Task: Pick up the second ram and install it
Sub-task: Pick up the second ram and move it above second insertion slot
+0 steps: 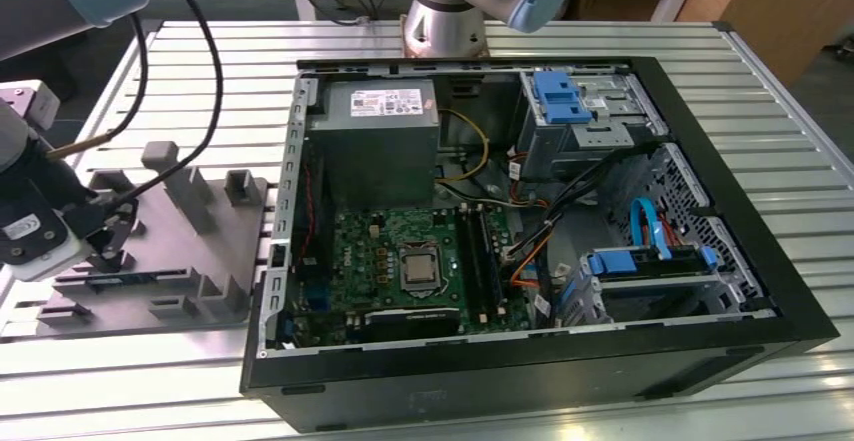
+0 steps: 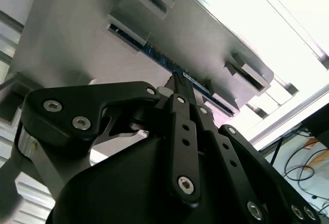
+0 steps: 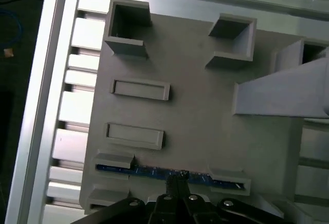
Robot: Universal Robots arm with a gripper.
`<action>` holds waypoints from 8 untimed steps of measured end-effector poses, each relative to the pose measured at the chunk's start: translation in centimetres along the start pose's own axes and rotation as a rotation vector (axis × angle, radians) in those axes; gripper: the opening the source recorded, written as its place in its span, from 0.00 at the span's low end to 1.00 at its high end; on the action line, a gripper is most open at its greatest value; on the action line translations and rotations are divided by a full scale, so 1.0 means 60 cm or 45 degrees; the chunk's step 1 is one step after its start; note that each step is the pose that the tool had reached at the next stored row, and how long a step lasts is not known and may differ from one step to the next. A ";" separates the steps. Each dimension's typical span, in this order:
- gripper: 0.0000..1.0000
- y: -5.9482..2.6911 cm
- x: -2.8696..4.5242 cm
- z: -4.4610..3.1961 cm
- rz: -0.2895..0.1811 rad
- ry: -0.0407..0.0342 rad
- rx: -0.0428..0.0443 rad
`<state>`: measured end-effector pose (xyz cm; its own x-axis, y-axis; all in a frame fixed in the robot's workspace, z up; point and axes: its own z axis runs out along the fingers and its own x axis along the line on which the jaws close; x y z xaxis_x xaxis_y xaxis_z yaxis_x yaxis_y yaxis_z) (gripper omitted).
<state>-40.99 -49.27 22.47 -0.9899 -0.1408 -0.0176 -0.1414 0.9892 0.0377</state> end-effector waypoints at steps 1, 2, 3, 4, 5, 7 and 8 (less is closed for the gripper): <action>0.10 0.000 0.000 0.000 -0.021 0.0007 0.000; 0.10 0.000 0.000 0.000 -0.041 0.0015 -0.001; 0.10 0.000 0.000 0.000 -0.061 0.0023 -0.001; 0.10 0.000 0.000 0.000 -0.080 0.0030 -0.001; 0.10 0.000 0.000 0.000 -0.101 0.0038 -0.002; 0.10 0.000 0.000 0.000 -0.139 0.0053 -0.002; 0.10 0.000 0.000 0.000 -0.158 0.0060 -0.003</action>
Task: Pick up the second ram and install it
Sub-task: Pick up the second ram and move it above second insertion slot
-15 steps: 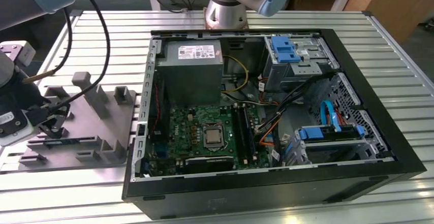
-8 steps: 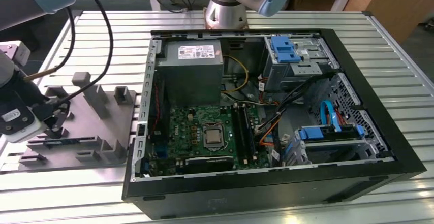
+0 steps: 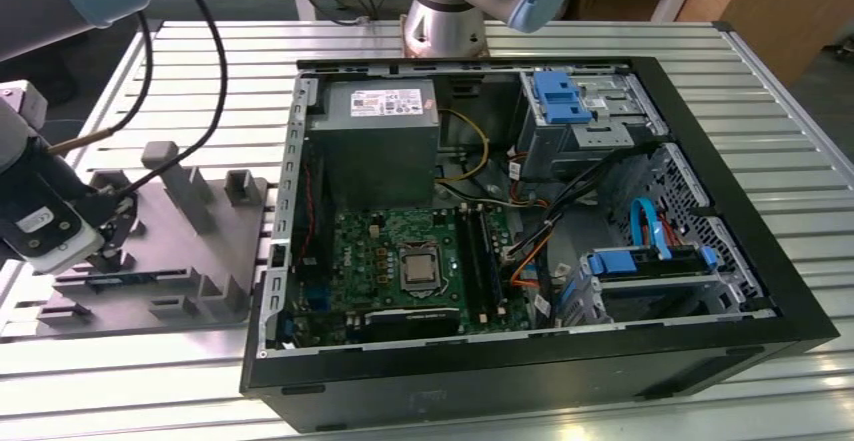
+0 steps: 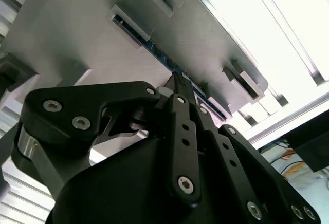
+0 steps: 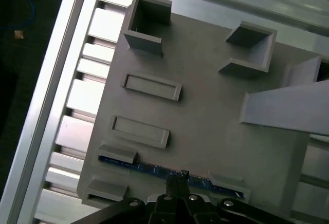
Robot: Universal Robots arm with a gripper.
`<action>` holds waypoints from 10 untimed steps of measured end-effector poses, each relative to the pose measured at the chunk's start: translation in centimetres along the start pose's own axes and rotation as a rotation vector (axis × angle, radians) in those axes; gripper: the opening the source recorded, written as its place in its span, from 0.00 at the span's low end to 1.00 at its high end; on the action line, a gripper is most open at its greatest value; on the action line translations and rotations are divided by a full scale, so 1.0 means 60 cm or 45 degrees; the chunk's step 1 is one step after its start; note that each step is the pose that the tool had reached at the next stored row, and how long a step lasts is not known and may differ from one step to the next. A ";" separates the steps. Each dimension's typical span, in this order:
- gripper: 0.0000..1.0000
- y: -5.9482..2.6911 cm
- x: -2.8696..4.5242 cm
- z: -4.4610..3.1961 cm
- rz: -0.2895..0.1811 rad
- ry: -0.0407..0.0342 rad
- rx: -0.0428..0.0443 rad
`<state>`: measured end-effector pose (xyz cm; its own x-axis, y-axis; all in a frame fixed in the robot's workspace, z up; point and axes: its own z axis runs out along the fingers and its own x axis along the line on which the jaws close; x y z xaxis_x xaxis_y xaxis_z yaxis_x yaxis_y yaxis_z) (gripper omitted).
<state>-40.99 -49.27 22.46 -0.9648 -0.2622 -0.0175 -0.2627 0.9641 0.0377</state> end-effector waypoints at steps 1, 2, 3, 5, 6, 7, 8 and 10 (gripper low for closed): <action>0.10 0.000 0.000 0.000 -0.018 0.0007 0.000; 0.10 0.000 0.000 0.000 -0.036 0.0013 -0.001; 0.10 0.000 0.000 0.000 -0.054 0.0020 -0.001; 0.10 0.000 0.000 0.000 -0.090 0.0033 -0.002; 0.10 0.000 0.000 0.000 -0.108 0.0040 -0.002; 0.10 0.000 0.000 0.000 -0.126 0.0047 -0.002; 0.10 0.000 0.000 0.000 -0.143 0.0053 -0.003; 0.10 0.000 0.000 0.000 -0.181 0.0068 -0.003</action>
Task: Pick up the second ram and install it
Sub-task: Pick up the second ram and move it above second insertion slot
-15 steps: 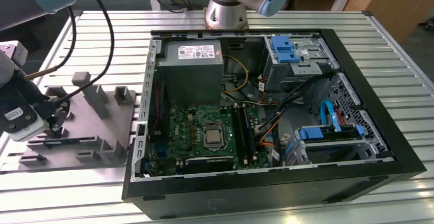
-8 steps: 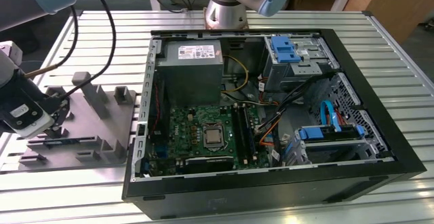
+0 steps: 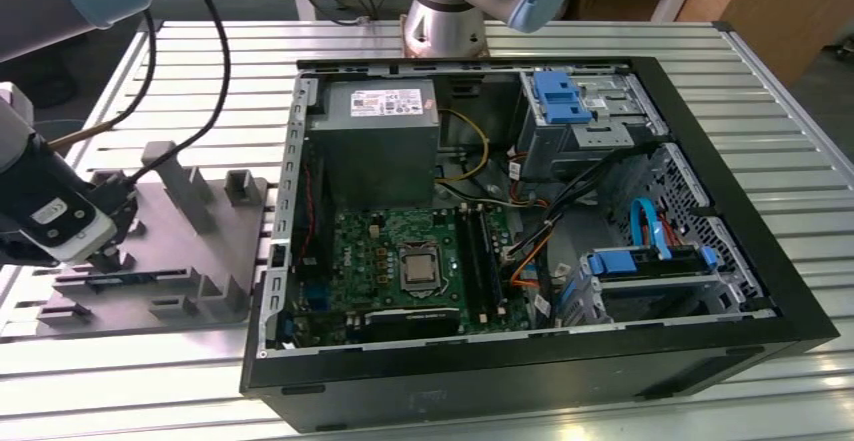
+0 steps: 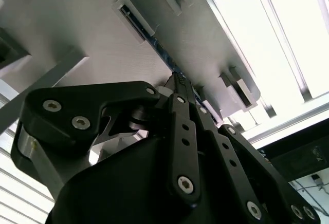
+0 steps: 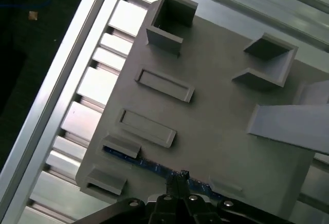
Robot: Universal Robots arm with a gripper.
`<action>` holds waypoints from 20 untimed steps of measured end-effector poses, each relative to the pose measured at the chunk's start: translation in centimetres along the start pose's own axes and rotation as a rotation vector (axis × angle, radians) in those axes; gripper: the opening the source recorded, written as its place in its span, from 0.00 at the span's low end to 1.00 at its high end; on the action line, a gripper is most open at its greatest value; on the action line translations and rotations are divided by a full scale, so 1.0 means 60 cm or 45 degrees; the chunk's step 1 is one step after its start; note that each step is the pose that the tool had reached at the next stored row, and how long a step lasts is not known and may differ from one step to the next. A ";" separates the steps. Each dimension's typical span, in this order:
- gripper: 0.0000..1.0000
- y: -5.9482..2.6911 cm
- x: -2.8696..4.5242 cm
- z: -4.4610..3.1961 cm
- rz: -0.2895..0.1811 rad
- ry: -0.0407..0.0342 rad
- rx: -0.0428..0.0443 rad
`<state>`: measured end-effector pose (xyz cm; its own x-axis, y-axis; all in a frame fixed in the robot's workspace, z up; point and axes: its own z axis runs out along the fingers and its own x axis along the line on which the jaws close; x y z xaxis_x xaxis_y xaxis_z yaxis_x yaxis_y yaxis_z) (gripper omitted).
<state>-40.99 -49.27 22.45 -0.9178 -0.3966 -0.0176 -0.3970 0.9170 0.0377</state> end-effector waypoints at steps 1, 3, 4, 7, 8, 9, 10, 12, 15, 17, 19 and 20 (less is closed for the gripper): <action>0.10 0.000 0.000 0.000 -0.019 0.0008 0.000; 0.10 0.000 0.000 0.000 -0.055 0.0020 -0.001; 0.10 0.000 0.000 0.000 -0.073 0.0028 -0.001; 0.10 0.000 0.000 0.000 -0.126 0.0048 -0.002; 0.10 0.000 0.000 0.000 -0.143 0.0054 -0.002; 0.10 0.000 0.000 0.000 -0.160 0.0060 -0.003; 0.10 0.000 0.000 0.000 -0.176 0.0067 -0.003; 0.10 0.000 0.000 0.000 -0.210 0.0079 -0.004; 0.10 0.000 0.000 0.000 -0.259 0.0098 -0.004; 0.10 0.000 0.000 0.000 -0.291 0.0110 -0.005; 0.10 0.000 0.000 0.000 -0.322 0.0121 -0.006; 0.10 0.000 0.000 0.000 -0.337 0.0127 -0.006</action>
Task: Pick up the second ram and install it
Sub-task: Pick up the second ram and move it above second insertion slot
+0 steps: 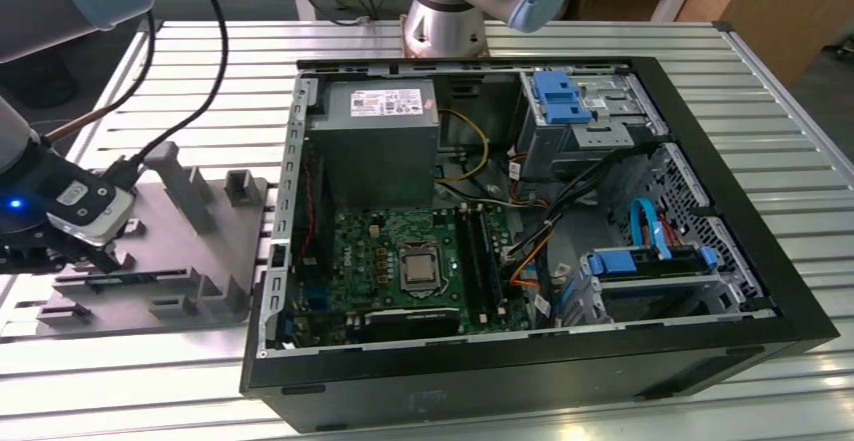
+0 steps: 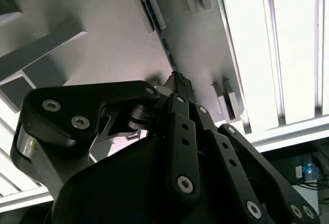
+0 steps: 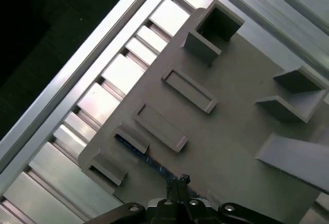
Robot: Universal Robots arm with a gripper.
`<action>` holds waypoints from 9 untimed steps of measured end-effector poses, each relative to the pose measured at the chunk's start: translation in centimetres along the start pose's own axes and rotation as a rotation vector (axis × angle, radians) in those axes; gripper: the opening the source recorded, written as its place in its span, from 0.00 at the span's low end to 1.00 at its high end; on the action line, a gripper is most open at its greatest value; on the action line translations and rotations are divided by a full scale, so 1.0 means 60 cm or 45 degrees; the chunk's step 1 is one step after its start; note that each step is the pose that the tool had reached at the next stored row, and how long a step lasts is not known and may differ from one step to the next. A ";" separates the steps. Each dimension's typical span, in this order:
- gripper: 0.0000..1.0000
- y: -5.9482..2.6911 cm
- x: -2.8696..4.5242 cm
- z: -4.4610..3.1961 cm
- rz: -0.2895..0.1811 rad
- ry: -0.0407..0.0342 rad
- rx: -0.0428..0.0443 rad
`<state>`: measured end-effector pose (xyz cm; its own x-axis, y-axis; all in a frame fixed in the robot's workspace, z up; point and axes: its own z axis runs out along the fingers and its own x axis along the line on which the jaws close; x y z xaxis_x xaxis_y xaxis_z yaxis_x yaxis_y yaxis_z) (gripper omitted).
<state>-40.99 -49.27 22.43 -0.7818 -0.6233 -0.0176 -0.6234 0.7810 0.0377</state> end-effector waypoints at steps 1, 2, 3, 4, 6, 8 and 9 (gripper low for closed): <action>0.10 0.000 0.000 0.000 -0.015 0.0006 0.000; 0.10 0.000 0.000 0.000 -0.030 0.0012 -0.001; 0.10 0.000 0.000 0.000 -0.045 0.0017 -0.001; 0.10 0.000 0.000 0.000 -0.061 0.0024 -0.001; 0.10 0.000 0.000 0.000 -0.091 0.0034 -0.002; 0.10 0.000 0.000 0.000 -0.119 0.0045 -0.002; 0.10 0.000 0.000 0.000 -0.134 0.0051 -0.002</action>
<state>-40.99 -49.27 22.43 -0.7119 -0.7020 -0.0176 -0.7021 0.7111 0.0377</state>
